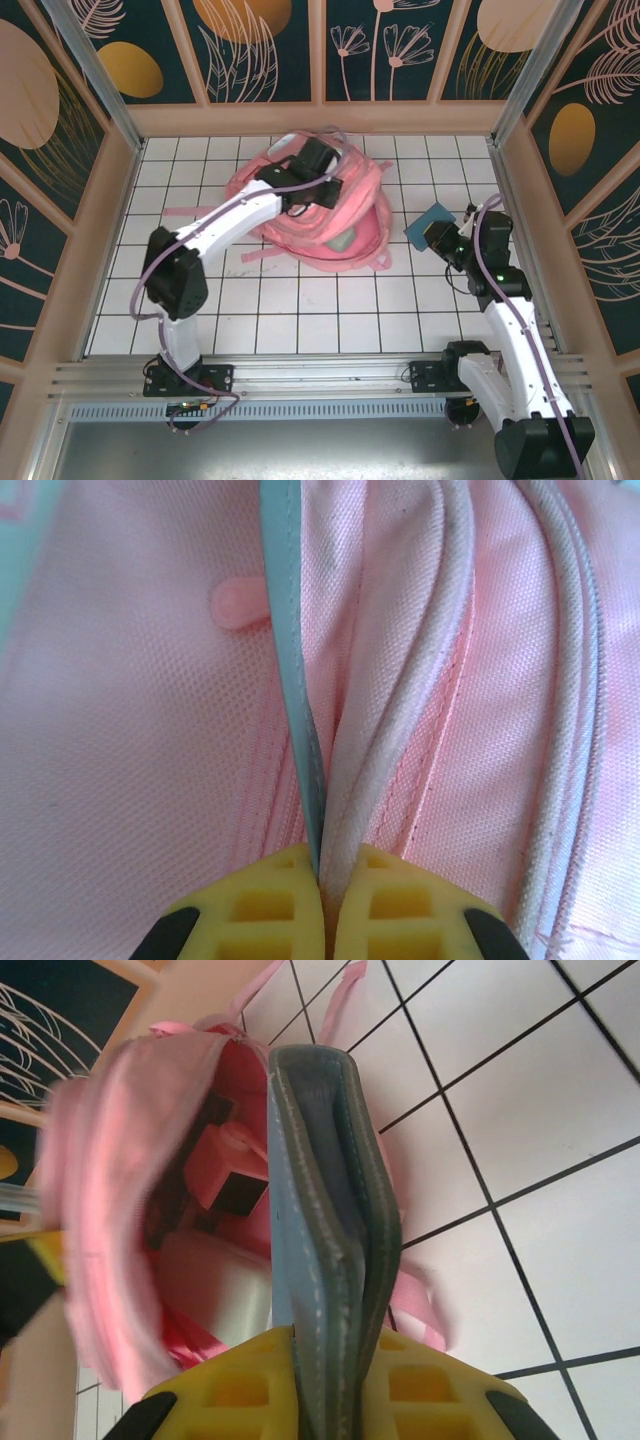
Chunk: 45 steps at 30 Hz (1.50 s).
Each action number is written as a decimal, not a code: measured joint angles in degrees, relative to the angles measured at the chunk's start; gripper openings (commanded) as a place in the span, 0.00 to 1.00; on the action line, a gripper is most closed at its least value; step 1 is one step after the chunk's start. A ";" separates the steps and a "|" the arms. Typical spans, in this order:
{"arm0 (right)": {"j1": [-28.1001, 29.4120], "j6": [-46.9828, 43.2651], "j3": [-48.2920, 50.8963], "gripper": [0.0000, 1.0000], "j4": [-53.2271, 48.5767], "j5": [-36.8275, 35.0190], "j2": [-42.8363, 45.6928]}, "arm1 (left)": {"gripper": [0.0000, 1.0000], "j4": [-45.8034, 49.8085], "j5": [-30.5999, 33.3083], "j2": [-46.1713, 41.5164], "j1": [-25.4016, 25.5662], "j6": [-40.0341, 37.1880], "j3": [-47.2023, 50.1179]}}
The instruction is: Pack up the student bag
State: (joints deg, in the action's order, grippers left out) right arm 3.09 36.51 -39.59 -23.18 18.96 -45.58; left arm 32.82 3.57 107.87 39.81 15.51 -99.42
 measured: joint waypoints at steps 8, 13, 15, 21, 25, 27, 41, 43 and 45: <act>11.63 3.58 0.04 0.03 10.08 4.63 -10.91 | 0.00 -0.31 -7.67 -5.75 -6.43 0.48 0.59; 15.15 10.43 -0.39 0.02 20.44 7.63 -22.01 | 0.00 -0.31 -12.39 -5.77 -7.82 0.96 1.18; 16.76 12.74 -1.81 0.02 23.54 8.09 -26.36 | 0.00 -0.31 -13.68 -5.77 -8.22 1.27 1.31; 21.86 19.69 -9.33 0.03 33.53 7.69 -38.91 | 0.00 -0.76 -16.06 -6.91 -9.44 2.27 2.14; 23.85 23.98 -15.69 0.04 39.43 7.02 -48.48 | 0.00 -0.90 -16.83 -7.17 -9.75 2.99 2.23; 24.55 25.55 -18.43 0.07 41.27 6.32 -52.83 | 0.00 -0.94 -16.98 -7.21 -9.88 3.30 2.36; 25.83 24.52 -22.99 0.68 41.81 0.50 -58.18 | 0.00 -5.16 -21.57 -8.59 -12.17 6.23 6.34; 25.27 23.28 -20.52 0.68 40.68 -0.20 -54.07 | 0.00 -5.68 -21.59 -8.74 -12.15 6.23 6.91; 24.28 21.84 -17.64 0.69 39.63 -0.90 -48.85 | 0.00 -6.08 -21.59 -9.22 -12.15 6.23 7.69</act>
State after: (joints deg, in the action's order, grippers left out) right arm 27.38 58.35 -57.23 16.45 18.06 -94.43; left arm 26.74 -18.02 98.65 27.66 21.74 -91.72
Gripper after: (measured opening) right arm 0.681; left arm 0.054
